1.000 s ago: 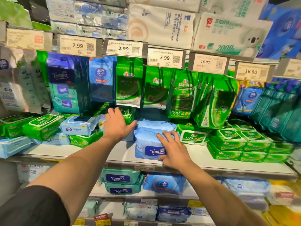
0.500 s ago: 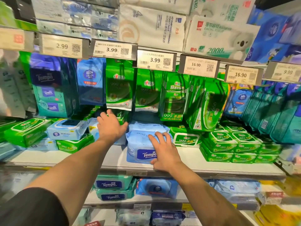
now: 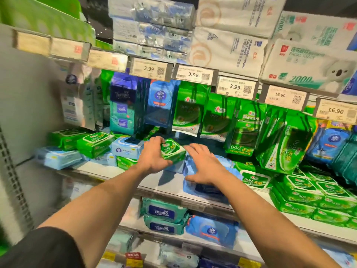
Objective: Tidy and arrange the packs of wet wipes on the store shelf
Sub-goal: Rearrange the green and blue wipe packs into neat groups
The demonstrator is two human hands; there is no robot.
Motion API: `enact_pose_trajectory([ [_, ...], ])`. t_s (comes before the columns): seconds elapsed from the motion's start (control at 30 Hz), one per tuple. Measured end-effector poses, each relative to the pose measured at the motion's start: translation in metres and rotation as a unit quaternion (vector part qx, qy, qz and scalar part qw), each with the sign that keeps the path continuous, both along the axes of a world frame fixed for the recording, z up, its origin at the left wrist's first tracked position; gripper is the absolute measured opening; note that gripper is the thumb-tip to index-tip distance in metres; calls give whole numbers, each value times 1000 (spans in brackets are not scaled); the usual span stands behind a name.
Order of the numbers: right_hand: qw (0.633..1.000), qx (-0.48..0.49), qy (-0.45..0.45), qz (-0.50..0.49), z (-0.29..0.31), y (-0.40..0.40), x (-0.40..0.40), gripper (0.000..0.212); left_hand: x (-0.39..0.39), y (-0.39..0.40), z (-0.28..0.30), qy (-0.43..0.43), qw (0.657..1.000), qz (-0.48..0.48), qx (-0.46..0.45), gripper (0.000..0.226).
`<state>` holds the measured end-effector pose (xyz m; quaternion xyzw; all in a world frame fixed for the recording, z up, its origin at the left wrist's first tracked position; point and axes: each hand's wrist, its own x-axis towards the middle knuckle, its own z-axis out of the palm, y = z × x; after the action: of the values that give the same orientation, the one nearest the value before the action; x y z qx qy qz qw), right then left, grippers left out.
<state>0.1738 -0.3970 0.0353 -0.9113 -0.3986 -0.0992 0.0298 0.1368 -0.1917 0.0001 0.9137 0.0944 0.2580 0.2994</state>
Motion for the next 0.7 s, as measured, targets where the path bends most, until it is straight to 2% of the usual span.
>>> enact_pose_trajectory([
  [0.13, 999, -1, 22, 32, 4, 41, 2, 124, -28, 18, 3, -16, 999, -37, -4, 83],
  [0.27, 998, -17, 35, 51, 5, 74, -6, 132, -58, 38, 13, -21, 997, -67, 16, 84],
  [0.43, 996, -19, 34, 81, 6, 109, -20, 131, -86, 52, 20, -16, 992, -111, 61, 83],
  [0.6, 993, 15, 57, 102, 2, 126, -31, 115, -98, 65, 16, -24, 990, -117, 75, 81],
  [0.7, 992, 23, 68, 106, 1, 130, -36, 112, -103, 71, 16, -25, 989, -126, 75, 81],
])
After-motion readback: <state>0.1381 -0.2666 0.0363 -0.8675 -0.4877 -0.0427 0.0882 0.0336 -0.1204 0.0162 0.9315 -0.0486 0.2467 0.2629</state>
